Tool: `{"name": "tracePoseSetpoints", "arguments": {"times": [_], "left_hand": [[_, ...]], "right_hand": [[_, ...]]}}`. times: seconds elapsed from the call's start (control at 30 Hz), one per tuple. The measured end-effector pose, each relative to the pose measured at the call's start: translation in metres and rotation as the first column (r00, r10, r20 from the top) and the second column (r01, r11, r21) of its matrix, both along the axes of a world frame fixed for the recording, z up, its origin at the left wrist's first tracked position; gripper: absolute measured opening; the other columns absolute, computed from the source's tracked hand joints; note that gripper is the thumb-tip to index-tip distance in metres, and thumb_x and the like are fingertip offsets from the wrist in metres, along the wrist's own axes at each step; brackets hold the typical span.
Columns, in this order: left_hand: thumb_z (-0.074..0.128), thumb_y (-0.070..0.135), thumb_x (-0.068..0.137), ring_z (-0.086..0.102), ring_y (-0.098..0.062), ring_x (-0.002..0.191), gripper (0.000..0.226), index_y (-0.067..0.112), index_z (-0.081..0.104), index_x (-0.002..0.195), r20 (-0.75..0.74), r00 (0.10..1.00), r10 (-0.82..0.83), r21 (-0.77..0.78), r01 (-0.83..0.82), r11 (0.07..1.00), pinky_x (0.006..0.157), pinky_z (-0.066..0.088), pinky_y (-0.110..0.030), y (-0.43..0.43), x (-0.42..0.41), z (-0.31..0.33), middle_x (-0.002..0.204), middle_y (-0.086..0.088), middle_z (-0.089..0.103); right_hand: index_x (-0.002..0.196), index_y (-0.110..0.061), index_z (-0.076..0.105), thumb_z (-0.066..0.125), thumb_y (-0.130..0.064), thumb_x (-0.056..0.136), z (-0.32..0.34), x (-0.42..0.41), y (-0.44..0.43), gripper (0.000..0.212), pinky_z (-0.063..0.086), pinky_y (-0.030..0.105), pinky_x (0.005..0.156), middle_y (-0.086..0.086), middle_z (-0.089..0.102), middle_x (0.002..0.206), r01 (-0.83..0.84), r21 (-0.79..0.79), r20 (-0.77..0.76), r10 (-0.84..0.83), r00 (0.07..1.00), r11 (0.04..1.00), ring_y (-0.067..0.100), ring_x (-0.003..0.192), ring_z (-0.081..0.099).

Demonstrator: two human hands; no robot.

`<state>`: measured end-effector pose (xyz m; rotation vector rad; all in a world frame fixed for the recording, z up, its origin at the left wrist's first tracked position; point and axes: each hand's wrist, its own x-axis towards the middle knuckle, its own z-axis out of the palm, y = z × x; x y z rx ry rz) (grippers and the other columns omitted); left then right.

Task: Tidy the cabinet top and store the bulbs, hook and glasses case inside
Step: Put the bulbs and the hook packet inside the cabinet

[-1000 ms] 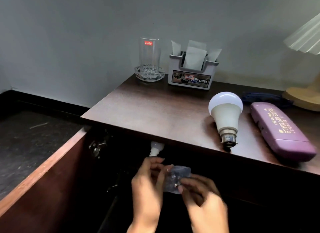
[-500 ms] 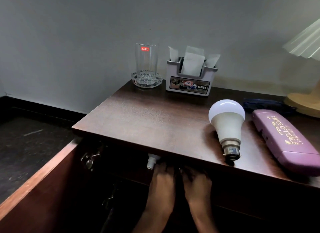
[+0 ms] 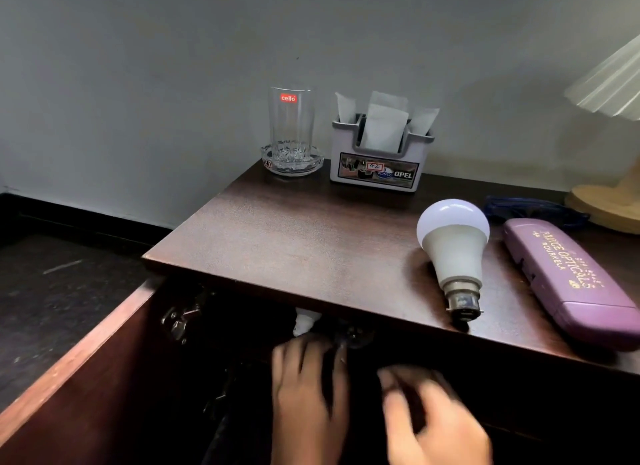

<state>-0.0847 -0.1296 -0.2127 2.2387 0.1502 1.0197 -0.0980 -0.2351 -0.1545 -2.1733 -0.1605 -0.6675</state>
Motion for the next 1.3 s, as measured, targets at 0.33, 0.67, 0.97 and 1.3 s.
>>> {"name": "tracePoseSetpoints", "arguments": {"times": [0.33, 0.67, 0.97, 1.3], "left_hand": [[0.05, 0.043, 0.089, 0.055, -0.026, 0.101, 0.041, 0.024, 0.049, 0.125, -0.13, 0.965, -0.226, -0.236, 0.191, 0.953, 0.091, 0.039, -0.028, -0.028, 0.031, 0.158, 0.114, -0.006, 0.052], [0.048, 0.041, 0.091, 0.066, -0.034, 0.094, 0.032, 0.021, 0.058, 0.113, -0.378, 0.795, -0.474, -0.381, 0.332, 0.863, 0.083, 0.055, -0.049, -0.04, 0.048, 0.169, 0.106, -0.016, 0.068], [0.052, 0.074, 0.058, 0.064, -0.006, 0.057, 0.049, 0.055, 0.058, 0.103, -0.11, 0.942, -0.318, -0.421, 0.245, 0.873, 0.059, 0.058, -0.025, -0.039, -0.085, 0.096, 0.083, 0.012, 0.064], [0.062, 0.033, 0.084, 0.065, -0.022, 0.1, 0.029, 0.02, 0.059, 0.11, -0.358, 0.881, -0.309, -0.377, 0.167, 0.911, 0.08, 0.046, -0.023, -0.061, 0.0, 0.019, 0.103, -0.004, 0.072]], "right_hand": [[0.14, -0.02, 0.024, 0.051, -0.033, 0.088, 0.118, 0.046, -0.032, 0.06, 0.026, 0.029, 0.1, 0.014, 0.03, 0.134, -0.056, -0.1, -0.104, 0.046, 0.994, 0.993, 0.031, 0.124, 0.035], [0.139, -0.022, 0.028, 0.056, -0.031, 0.083, 0.113, 0.063, -0.045, 0.063, 0.038, 0.031, 0.094, 0.019, 0.051, 0.131, -0.116, 0.002, -0.318, 0.111, 0.942, 0.993, 0.03, 0.119, 0.048], [0.122, -0.06, 0.031, 0.068, -0.043, 0.061, 0.044, -0.065, -0.057, 0.074, 0.051, 0.016, 0.073, -0.01, 0.062, 0.113, -0.292, 0.244, -0.3, 0.358, 0.884, 0.925, 0.009, 0.087, 0.067], [0.137, -0.013, 0.033, 0.067, -0.002, 0.074, -0.037, 0.015, -0.053, 0.073, 0.046, 0.04, 0.094, 0.023, 0.044, 0.122, -0.077, 0.144, -0.407, 0.129, 0.904, 0.987, 0.037, 0.109, 0.055]]}}
